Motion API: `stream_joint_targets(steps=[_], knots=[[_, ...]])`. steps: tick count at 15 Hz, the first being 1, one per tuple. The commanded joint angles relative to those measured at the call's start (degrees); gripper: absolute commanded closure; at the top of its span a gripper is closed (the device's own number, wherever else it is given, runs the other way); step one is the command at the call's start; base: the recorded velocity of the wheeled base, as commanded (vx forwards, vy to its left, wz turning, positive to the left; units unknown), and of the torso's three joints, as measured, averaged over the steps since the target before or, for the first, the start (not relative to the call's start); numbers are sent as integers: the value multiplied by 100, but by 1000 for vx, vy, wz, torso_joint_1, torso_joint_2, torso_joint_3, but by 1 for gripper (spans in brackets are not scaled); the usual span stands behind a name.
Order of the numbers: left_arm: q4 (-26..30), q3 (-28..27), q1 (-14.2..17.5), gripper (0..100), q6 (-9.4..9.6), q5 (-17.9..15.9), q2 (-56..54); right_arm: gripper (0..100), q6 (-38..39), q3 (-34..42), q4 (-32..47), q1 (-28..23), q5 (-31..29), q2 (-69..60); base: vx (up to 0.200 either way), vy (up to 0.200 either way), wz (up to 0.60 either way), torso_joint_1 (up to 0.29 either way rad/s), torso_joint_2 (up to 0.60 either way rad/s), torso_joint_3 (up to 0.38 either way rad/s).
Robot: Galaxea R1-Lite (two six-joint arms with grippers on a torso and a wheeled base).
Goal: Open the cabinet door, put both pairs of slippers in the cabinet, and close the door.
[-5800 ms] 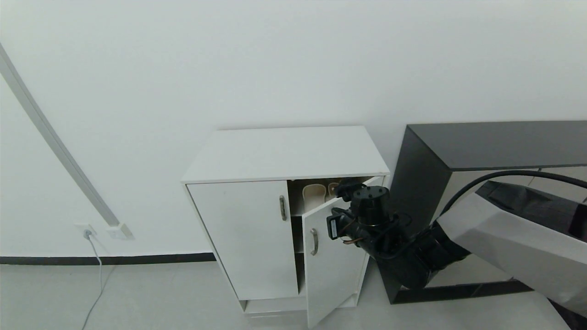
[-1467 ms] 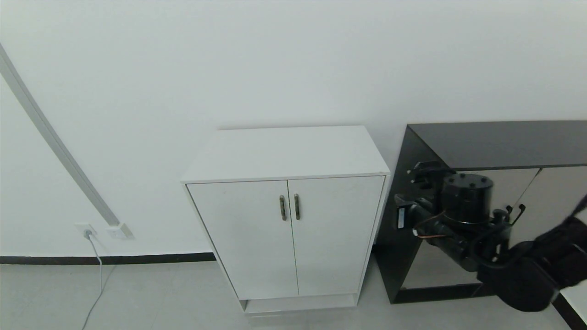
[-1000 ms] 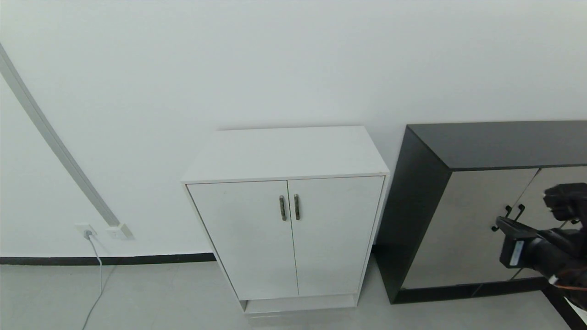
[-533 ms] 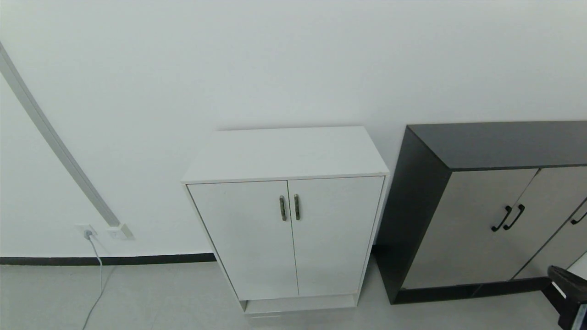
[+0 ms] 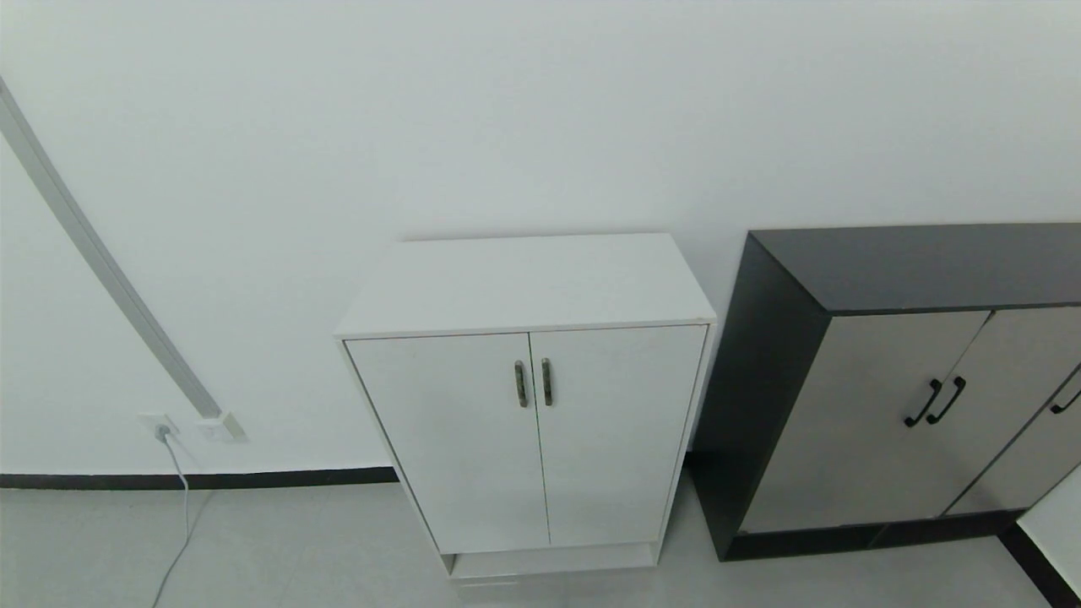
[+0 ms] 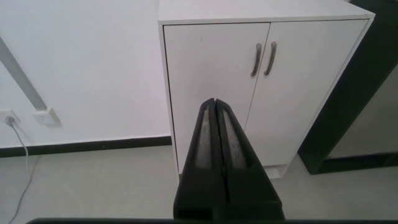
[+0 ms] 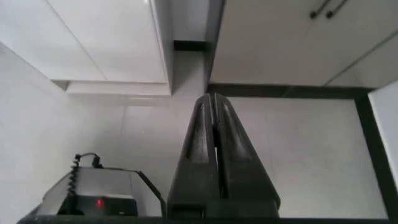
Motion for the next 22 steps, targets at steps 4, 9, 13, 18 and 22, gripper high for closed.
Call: stream_joint_targets(steps=[4,9,13,18,22], knots=[[-1,0,0,100,1,0,7,100,-33,21,726,23,346,-923,0,0,0,0,0,0],[-1,0,0,100,1,0,7,100,-60,162,814,32,856,-1143,0,0,0,0,0,0],[-1,0,0,100,1,0,7,100,-156,162,1069,-12,1401,-1547,0,0,0,0,0,0],[-1,0,0,100,-8,0,7,100,-174,162,1069,-1102,1392,-1899,0,0,0,0,0,0],[-1,0,0,100,-8,0,7,100,-174,162,1069,-1304,1392,-2356,0,0,0,0,0,0]])
